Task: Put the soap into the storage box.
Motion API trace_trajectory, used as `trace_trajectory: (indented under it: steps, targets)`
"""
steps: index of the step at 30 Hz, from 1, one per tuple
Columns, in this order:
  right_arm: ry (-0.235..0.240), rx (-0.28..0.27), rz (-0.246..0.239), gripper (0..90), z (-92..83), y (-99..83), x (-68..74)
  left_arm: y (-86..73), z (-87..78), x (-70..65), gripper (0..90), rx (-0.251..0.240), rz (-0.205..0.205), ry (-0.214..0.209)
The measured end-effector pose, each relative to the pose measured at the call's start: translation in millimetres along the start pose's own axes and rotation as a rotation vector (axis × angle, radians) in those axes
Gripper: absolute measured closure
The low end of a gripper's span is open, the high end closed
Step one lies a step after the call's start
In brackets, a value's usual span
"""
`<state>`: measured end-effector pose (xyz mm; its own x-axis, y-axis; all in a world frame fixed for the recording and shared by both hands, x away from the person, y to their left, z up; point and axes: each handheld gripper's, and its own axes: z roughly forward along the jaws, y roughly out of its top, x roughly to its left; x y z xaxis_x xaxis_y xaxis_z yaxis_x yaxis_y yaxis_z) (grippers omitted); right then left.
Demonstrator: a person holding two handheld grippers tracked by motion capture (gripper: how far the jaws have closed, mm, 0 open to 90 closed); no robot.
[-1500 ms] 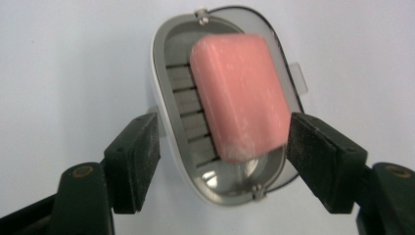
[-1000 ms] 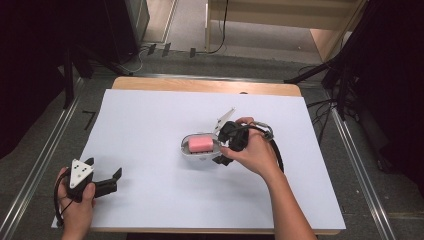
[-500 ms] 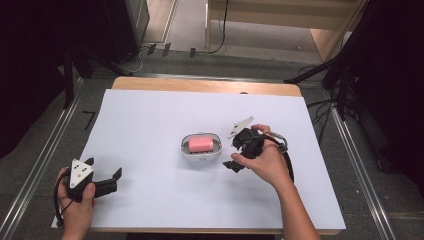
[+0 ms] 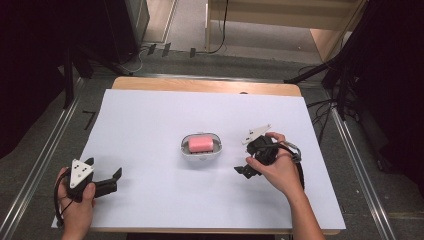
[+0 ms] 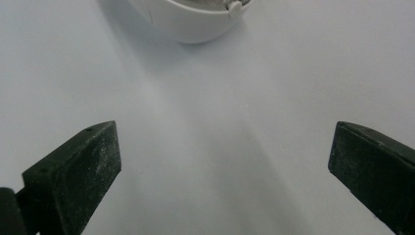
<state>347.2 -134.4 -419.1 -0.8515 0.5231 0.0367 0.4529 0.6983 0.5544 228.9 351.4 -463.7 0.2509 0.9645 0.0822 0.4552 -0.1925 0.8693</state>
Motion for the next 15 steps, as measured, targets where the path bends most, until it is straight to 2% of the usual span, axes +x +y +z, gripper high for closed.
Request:
trace_trajectory:
  steps: [8,15]
  targets:
    - [-0.009,-0.01,0.041,0.0,1.0,-23.5,-3.8,0.0,0.0,-0.1,3.6,0.001,0.001,0.0]
    - [-0.043,-0.042,0.063,0.0,-0.6,-43.0,-6.0,0.0,0.1,-0.4,3.6,0.001,0.002,0.002]
